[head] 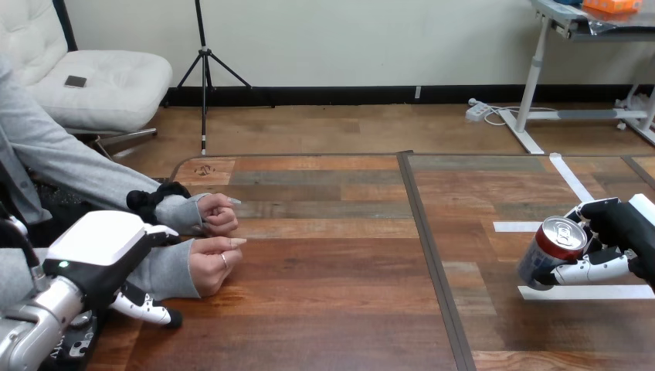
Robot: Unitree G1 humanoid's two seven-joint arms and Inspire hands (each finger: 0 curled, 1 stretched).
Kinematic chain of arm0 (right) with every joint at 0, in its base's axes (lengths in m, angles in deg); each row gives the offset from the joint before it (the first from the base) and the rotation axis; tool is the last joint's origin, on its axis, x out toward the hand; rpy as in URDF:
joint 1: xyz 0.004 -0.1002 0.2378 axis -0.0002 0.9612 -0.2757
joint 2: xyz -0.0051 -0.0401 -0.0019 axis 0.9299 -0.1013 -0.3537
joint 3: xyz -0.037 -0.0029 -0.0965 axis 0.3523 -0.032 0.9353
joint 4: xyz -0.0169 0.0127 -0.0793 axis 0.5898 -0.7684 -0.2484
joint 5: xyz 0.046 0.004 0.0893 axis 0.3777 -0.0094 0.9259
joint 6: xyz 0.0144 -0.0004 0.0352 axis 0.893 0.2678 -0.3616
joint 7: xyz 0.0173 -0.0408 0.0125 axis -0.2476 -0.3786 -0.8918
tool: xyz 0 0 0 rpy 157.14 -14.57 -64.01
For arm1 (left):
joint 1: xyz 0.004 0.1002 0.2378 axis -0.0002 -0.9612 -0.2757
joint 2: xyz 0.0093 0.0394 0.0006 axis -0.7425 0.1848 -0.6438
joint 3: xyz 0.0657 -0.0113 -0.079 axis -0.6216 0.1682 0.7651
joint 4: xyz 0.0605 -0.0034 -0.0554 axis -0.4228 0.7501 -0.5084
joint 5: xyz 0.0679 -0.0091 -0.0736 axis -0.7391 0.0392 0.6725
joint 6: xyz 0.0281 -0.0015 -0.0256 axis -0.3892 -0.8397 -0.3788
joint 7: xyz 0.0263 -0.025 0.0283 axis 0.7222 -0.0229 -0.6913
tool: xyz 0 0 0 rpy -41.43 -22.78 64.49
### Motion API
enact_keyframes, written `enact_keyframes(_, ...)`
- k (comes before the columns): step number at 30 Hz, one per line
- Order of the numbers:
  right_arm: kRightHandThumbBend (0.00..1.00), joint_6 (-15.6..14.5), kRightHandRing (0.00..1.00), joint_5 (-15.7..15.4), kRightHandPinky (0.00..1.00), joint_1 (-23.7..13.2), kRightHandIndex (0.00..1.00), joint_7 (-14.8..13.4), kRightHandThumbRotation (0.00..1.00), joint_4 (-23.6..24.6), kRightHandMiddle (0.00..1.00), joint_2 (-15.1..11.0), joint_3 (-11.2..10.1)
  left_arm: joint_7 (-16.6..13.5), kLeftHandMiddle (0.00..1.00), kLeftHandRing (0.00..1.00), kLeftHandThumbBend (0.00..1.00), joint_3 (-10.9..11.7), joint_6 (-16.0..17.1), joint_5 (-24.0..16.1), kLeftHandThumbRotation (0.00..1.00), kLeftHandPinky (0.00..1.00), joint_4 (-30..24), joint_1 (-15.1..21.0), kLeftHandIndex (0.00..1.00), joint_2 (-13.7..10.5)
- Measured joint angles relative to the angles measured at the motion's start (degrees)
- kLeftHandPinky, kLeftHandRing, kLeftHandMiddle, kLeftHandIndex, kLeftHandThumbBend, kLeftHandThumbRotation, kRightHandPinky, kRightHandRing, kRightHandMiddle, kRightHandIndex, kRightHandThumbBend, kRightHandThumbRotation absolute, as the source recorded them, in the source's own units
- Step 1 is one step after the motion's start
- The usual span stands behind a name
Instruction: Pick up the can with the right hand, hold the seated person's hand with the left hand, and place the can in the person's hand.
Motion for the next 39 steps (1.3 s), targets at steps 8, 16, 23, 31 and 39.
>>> enact_keyframes(8,0.83,0.28,0.24,0.74,0.19,0.00,0.42,0.59,0.00,0.00,0.32,0.01,-0.35,0.20,0.80,0.79,1.00,-1.28,-1.19,-0.53,0.36,0.76,0.24,1.20,0.79,-0.03)
enact_keyframes(16,0.83,0.28,0.23,1.20,0.18,0.00,0.41,1.09,0.00,0.01,0.32,0.01,-0.64,0.37,0.80,0.79,1.00,-1.97,-2.14,-0.50,0.34,0.76,1.01,1.97,0.79,-0.05)
enact_keyframes(23,0.83,0.28,0.25,1.88,0.19,0.04,0.41,1.59,0.00,0.01,0.32,0.01,-0.96,0.08,0.80,0.78,1.00,-2.17,-2.19,-0.44,0.32,0.75,2.36,2.74,0.79,-0.04)
enact_keyframes(31,0.83,0.28,0.26,1.89,0.21,0.04,0.41,1.60,0.00,0.01,0.34,0.01,-1.04,-0.90,0.80,0.79,1.00,-3.06,-2.35,-0.47,0.29,0.75,5.07,4.25,0.79,-0.01)
enact_keyframes(39,0.83,0.28,0.24,1.88,0.19,0.04,0.41,1.64,0.00,0.02,0.32,0.01,-1.04,1.12,0.80,0.78,1.00,-3.25,-3.53,0.97,0.24,0.72,5.69,5.20,0.79,0.00)
